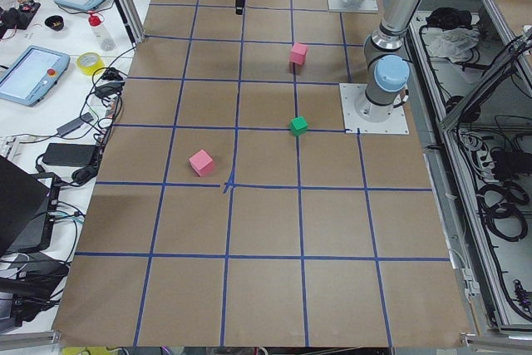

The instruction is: Align button upright

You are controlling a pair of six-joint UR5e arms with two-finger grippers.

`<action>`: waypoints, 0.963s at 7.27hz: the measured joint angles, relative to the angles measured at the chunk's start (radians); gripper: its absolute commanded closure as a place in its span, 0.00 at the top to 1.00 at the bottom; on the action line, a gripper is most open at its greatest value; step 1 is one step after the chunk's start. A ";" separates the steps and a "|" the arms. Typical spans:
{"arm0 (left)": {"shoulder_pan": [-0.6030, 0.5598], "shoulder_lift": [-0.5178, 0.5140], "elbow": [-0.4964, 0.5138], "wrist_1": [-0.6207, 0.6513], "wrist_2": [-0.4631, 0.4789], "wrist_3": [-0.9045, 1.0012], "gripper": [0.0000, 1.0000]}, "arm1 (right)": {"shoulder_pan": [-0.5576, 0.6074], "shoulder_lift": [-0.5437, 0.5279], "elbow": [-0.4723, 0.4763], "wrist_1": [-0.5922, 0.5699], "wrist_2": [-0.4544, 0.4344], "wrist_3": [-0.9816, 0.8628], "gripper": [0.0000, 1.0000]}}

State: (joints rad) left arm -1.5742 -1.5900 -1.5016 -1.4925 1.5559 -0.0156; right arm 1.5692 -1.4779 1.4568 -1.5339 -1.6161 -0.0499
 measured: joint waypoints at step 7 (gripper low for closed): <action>0.000 0.001 0.000 -0.001 0.001 0.000 1.00 | -0.010 -0.004 0.000 0.004 -0.011 -0.003 1.00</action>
State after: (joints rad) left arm -1.5739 -1.5892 -1.5018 -1.4935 1.5569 -0.0156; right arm 1.5595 -1.4816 1.4566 -1.5300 -1.6270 -0.0530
